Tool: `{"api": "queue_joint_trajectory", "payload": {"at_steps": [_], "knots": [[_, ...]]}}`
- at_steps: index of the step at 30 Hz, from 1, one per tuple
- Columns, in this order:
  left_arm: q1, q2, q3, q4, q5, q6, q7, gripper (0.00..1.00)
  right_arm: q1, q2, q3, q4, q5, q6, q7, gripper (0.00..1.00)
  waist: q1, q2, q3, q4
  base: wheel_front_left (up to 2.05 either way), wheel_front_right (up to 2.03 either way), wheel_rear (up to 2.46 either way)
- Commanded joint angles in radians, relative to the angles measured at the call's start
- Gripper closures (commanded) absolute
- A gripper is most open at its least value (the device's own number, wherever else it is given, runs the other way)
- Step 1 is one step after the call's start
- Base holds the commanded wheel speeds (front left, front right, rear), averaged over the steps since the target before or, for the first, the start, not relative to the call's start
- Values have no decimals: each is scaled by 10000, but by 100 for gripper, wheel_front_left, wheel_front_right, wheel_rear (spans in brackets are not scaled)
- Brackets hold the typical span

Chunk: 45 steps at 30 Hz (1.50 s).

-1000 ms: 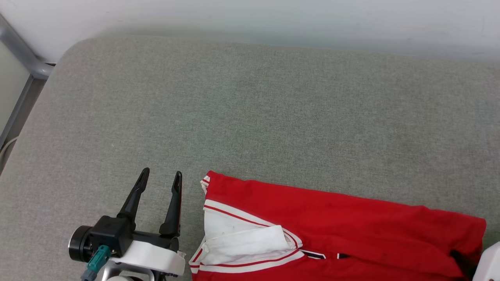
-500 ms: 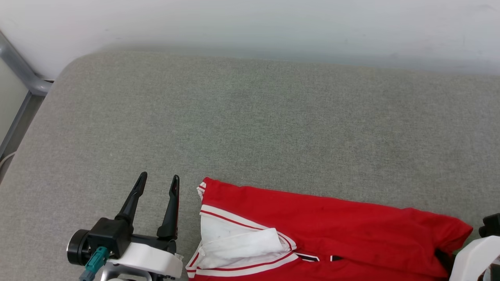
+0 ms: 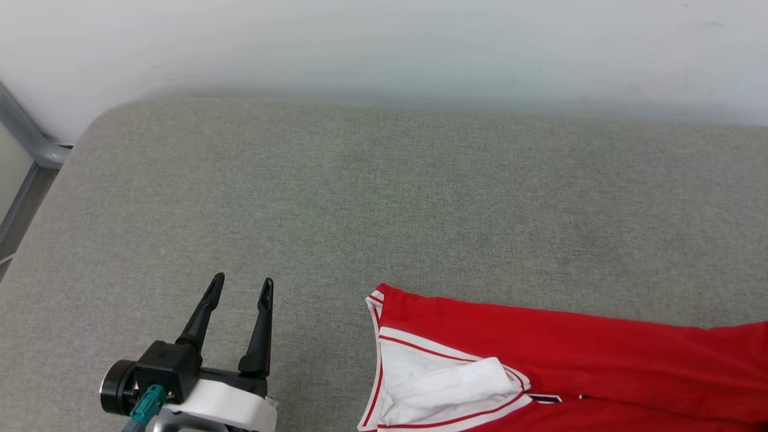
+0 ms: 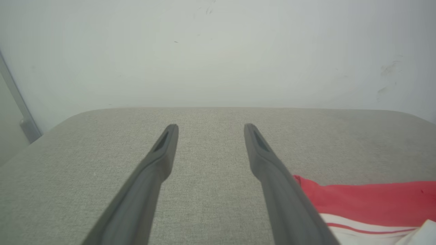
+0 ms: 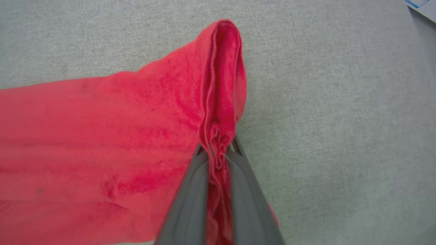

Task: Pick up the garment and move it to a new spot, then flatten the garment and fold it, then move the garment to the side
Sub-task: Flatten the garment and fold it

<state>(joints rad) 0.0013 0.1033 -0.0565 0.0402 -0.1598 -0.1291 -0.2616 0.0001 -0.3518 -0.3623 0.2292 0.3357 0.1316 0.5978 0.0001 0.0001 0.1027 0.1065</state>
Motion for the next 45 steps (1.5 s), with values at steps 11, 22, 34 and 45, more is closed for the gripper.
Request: {"api": "queue_joint_trajectory", "payload": {"at_steps": [11, 22, 34, 45], "knots": [[259, 101, -291, 173, -59, -19, -44, 0, 911, 696, 672, -1696, 730, -13, 384, 100, -1, -1, -378, 56, 0, 0, 0], [306, -5, -508, 276, -185, -19, -35, 0, 1404, 1656, 2142, -3854, 1629, -13, 1821, 100, -1, -1, -631, 597, 0, 0, 0], [132, -102, -442, 350, -224, -19, -35, 0, 631, 3025, 4639, -4642, 2766, -13, 3048, 100, -1, -1, -615, 1276, 0, 0, 0], [-76, -89, -574, 393, -238, -20, -35, 0, -204, 3023, 5875, -2705, 3294, -13, 1703, 100, -1, -1, -518, 1805, 0, 0, 0]]}}
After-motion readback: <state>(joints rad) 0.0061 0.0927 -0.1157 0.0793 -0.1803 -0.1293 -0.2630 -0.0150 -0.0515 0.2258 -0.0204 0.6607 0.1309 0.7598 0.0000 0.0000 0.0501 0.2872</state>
